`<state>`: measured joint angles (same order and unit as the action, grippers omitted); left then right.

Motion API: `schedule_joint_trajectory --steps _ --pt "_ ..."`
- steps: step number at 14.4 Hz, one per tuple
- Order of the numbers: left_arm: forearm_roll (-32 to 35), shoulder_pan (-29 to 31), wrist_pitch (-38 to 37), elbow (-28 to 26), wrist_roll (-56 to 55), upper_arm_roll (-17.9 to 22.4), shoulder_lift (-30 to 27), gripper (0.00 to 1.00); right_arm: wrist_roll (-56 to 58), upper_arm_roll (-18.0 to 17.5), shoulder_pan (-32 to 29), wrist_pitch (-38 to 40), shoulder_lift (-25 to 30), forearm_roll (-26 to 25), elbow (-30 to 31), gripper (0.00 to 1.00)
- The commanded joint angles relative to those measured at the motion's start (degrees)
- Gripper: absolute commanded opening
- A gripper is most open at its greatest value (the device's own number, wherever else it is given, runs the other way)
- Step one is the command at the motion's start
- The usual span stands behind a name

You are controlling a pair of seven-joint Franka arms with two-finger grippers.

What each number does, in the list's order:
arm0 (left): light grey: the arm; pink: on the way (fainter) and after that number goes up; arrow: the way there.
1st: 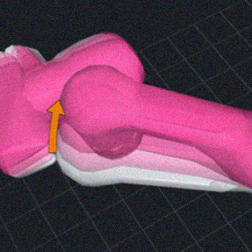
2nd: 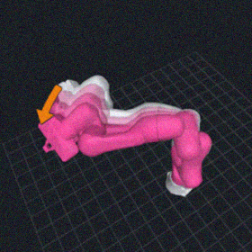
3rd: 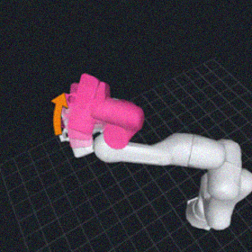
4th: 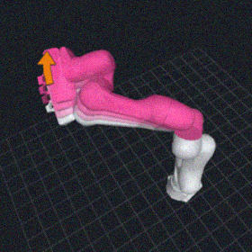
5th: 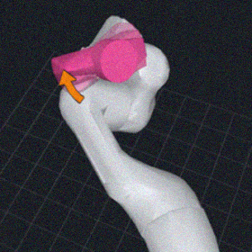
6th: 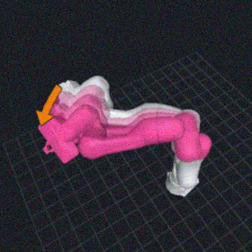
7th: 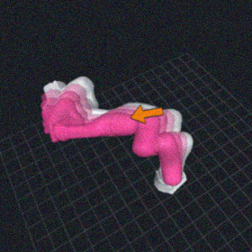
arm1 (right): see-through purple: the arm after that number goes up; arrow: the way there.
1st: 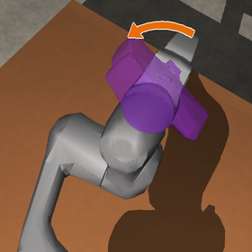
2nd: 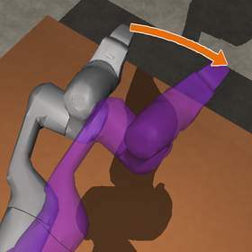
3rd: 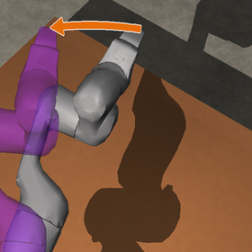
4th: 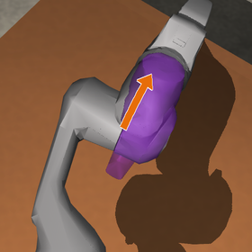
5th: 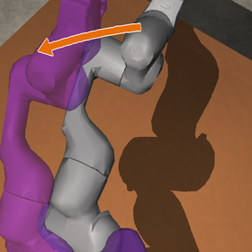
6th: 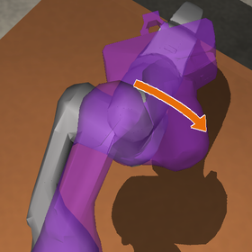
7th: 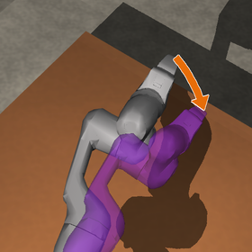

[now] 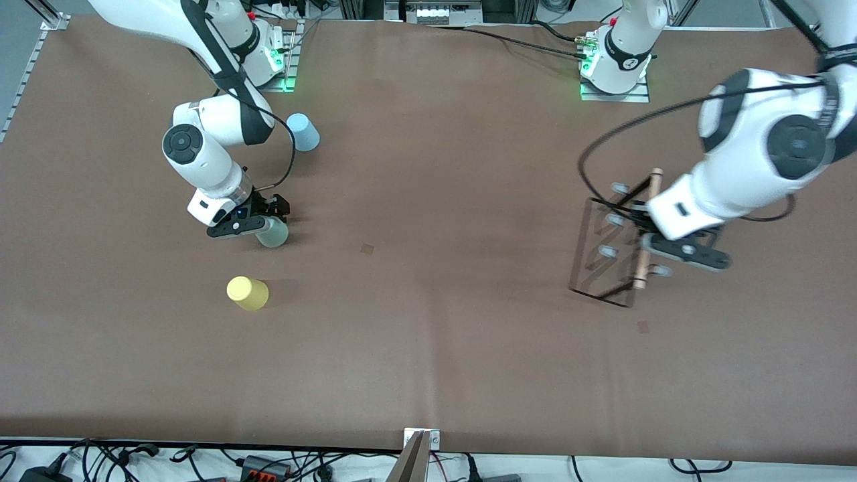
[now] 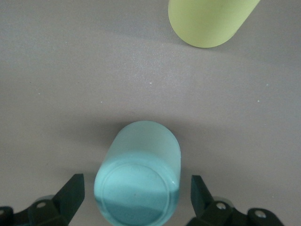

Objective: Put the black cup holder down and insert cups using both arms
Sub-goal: 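Carry the black rack with the left gripper to the table middle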

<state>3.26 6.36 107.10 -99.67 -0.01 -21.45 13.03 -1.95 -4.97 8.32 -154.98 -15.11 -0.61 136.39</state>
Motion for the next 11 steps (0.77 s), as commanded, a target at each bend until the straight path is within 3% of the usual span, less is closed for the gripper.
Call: schedule_joint_trajectory --steps 1,2,3,5,6,9,11 --pt "0.17 -4.31 -1.02 1.93 -10.84 -2.37 1.73 0.02 0.54 -0.04 -0.15 -1.11 0.52 0.79 0.63 1.0" --pt "0.17 -6.69 -1.02 2.71 -14.54 -2.37 2.7 0.02 0.54 -0.04 -0.15 -1.11 0.52 0.7 0.72 0.94" --pt "0.17 -8.89 -0.93 3.85 -17.45 -2.37 4.19 0.02 0.54 -0.04 -0.15 -1.11 0.52 0.79 0.63 0.79" --pt "0.17 -12.84 -0.93 6.84 -21.24 -2.37 7.43 0.02 0.28 -0.04 -0.15 -0.94 0.52 0.7 0.45 0.37" --pt "0.17 -14.52 -0.93 8.33 -22.91 -2.37 9.02 0.01 0.45 -0.04 -0.15 -0.85 0.69 0.79 0.28 0.23" --pt "0.17 -17.95 -0.32 12.12 -29.41 -2.37 13.68 0.01 1.51 0.05 -0.15 0.2 2.88 0.61 -0.34 0.02" --pt "0.08 -20.76 2.14 13.44 -33.02 -2.37 15.97 0.01 1.51 0.05 -0.06 2.04 4.99 0.35 -0.34 0.0"
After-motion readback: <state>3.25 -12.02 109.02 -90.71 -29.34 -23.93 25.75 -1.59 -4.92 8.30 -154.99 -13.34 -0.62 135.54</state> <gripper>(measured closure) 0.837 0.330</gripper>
